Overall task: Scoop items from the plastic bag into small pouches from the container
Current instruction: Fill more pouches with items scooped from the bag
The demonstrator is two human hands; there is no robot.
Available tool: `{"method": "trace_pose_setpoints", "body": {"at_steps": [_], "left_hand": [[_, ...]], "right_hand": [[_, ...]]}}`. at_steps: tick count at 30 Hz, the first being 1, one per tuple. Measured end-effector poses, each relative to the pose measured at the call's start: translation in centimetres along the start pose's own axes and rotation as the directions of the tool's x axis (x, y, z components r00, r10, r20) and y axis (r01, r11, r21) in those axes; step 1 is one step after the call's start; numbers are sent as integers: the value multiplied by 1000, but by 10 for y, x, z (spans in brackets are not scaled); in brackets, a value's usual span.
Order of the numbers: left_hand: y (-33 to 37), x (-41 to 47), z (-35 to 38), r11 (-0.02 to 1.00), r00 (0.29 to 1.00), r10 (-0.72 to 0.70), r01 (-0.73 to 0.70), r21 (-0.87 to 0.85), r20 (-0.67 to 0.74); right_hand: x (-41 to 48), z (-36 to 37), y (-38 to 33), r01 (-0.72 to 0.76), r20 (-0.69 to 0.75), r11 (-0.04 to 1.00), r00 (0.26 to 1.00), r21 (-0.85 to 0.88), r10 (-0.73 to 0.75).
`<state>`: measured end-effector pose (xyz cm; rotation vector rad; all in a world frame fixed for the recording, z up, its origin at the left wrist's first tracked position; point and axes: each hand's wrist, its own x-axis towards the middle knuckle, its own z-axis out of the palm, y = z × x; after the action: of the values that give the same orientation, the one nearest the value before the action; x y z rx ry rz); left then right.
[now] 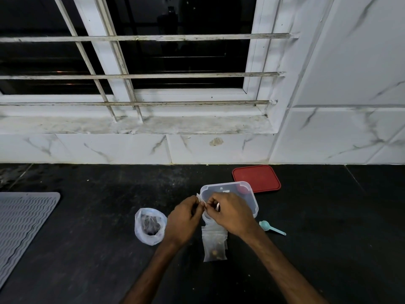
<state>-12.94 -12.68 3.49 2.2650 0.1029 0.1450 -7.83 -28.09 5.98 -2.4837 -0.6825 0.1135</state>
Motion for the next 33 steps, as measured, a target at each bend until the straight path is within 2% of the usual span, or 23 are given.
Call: {"method": "trace_pose_setpoints", "body": {"at_steps": [2,6,9,14,19,21,23,25,26,27,29,33], "left_hand": [[-1,0,-1,999,1000,-17,18,41,-24],[-1,-2,-2,996,998,-53,55,72,-39],[0,-1,2,994,997,-72,73,86,-10],[7,1,0,998,997,-52,50,48,55],[14,1,-6,979,998,-32,20,203,55],[15,1,-8,977,999,-28,21,214,31],[11,3,-11,988,999,-29,31,154,-14],[4,3,-13,994,999,-24,29,108,-47],[1,3,-13,995,998,-14,19,98,-53],[-1,2,-12,996,999,-2,7,93,-51],[-1,1,-10,997,999,34,-30,74,-40],[2,3,4,992,991,129,-129,-7,22]], "right_hand": [[2,0,3,-38,-18,999,999,-33,37],[7,-11,12,-160,-154,980,978,-119,141],[9,-12,10,-170,-134,972,980,-162,149],[7,-5,4,-73,-34,993,997,-96,70],[13,-20,7,-162,-129,982,980,-99,149],[14,-18,2,-83,-80,991,994,-104,75],[12,-17,-4,83,-16,990,996,-113,-85],[11,-21,-7,262,51,956,965,-135,-257],[11,-24,-6,315,99,928,949,-198,-301],[11,-26,-7,328,162,901,943,-285,-292],[11,-25,-11,281,245,846,952,-453,-185],[8,-20,-25,6,143,803,985,-596,99]]}}
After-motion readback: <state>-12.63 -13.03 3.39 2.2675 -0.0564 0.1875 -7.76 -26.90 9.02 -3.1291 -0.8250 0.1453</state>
